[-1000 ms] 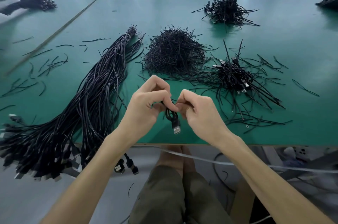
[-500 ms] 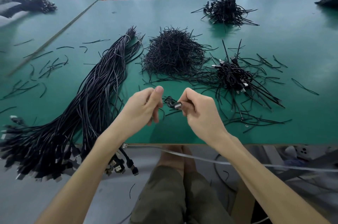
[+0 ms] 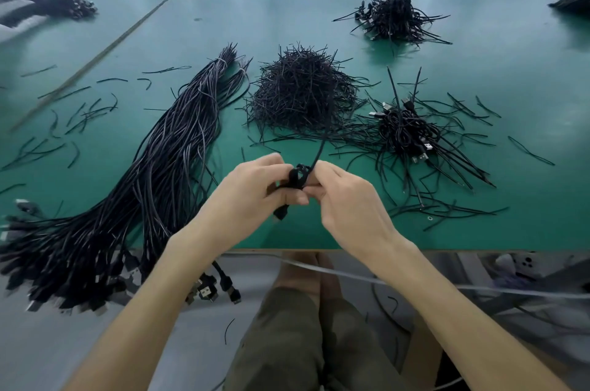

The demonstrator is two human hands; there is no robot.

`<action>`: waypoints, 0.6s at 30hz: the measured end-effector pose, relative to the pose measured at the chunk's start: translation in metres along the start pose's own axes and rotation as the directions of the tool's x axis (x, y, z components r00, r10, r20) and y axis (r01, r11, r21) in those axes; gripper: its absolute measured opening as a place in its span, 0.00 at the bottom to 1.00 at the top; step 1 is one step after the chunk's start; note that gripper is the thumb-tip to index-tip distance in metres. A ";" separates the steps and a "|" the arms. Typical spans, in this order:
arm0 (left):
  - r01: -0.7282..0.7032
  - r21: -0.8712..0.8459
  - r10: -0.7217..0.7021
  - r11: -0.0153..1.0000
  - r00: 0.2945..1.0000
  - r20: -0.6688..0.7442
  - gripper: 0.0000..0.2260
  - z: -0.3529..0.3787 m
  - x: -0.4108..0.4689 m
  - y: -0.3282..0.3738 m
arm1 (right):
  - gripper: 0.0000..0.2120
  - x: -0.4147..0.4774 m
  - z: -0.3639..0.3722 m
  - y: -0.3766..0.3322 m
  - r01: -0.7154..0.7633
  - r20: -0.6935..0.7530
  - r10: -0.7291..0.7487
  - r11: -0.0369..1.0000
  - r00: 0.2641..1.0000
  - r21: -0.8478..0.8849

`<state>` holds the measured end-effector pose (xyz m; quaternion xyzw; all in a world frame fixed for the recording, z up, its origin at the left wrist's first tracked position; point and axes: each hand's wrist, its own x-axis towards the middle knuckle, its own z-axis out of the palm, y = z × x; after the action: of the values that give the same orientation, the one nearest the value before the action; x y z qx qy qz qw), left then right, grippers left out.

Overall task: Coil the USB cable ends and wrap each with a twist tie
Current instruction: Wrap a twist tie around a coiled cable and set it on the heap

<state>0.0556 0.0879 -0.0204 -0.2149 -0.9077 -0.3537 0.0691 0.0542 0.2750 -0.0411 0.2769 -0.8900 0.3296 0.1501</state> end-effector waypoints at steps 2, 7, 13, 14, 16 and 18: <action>-0.128 0.179 0.150 0.976 0.982 -0.113 0.05 0.001 -0.004 -0.002 | 0.09 0.003 0.001 0.002 -0.073 0.018 0.071 0.990 0.997 0.120; -0.241 0.305 0.318 0.921 0.919 -0.233 0.17 0.004 -0.012 -0.010 | 0.11 0.006 -0.001 -0.004 -0.169 0.059 0.159 0.904 0.986 0.394; -0.244 -0.149 0.193 0.958 0.937 -0.292 0.17 0.004 -0.011 0.001 | 0.15 0.009 -0.012 0.000 -0.197 0.156 0.134 0.827 0.979 0.526; -0.224 -0.259 0.149 0.939 0.948 -0.279 0.16 0.004 -0.011 0.004 | 0.14 0.009 -0.011 0.001 -0.195 0.158 0.131 0.834 0.979 0.516; -0.137 -0.414 0.005 0.900 0.953 -0.304 0.12 0.006 -0.010 0.009 | 0.12 0.008 -0.007 0.001 -0.181 0.140 0.128 0.846 0.982 0.501; 0.035 -0.474 -0.219 0.880 0.914 -0.340 0.09 0.006 -0.008 0.010 | 0.14 0.007 -0.004 0.004 -0.145 0.080 0.122 0.879 0.989 0.454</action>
<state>0.0672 0.0963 -0.0206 -0.0905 -0.7794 -0.5965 0.1689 0.0465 0.2768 -0.0368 0.2503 -0.8076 0.5328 0.0355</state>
